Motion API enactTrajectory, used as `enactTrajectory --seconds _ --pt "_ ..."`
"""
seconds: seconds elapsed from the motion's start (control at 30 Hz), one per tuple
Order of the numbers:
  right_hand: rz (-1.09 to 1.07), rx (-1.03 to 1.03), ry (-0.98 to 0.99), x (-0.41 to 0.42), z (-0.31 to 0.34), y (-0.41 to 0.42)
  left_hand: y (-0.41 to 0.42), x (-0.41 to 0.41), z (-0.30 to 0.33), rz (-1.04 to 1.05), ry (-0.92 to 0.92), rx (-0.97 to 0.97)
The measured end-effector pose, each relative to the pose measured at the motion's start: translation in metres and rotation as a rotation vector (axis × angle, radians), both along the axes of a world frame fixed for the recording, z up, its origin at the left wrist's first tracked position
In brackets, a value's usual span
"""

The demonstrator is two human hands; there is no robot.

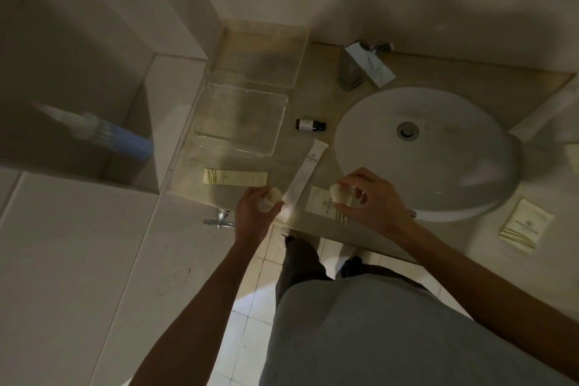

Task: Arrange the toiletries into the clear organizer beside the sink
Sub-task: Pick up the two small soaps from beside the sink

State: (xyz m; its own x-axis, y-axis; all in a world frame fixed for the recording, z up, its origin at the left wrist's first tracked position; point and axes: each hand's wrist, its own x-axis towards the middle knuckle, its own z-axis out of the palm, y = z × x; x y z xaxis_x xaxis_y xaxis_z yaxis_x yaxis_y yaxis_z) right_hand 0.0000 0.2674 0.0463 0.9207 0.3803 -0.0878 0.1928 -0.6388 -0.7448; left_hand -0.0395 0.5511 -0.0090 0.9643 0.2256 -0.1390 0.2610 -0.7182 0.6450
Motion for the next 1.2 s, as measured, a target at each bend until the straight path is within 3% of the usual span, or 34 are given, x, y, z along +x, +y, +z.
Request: enactTrajectory --seconds 0.17,0.3,0.6,0.83,1.2 --pt "-0.042 0.067 -0.105 0.014 0.009 0.038 0.021 0.036 0.033 -0.112 -0.182 -0.018" --pt "-0.078 0.005 -0.073 0.043 0.004 0.093 0.062 0.097 0.041 -0.127 -0.189 -0.059" --pt "-0.192 -0.357 -0.001 0.145 -0.031 0.216 0.107 0.251 -0.002 -0.439 0.055 -0.081" --pt "-0.044 -0.643 0.075 0.161 -0.059 0.223 0.107 0.265 -0.038 -0.616 0.193 -0.195" --pt "-0.122 -0.632 -0.014 0.143 -0.058 0.226 0.093 0.261 -0.042 -0.604 0.178 -0.2"
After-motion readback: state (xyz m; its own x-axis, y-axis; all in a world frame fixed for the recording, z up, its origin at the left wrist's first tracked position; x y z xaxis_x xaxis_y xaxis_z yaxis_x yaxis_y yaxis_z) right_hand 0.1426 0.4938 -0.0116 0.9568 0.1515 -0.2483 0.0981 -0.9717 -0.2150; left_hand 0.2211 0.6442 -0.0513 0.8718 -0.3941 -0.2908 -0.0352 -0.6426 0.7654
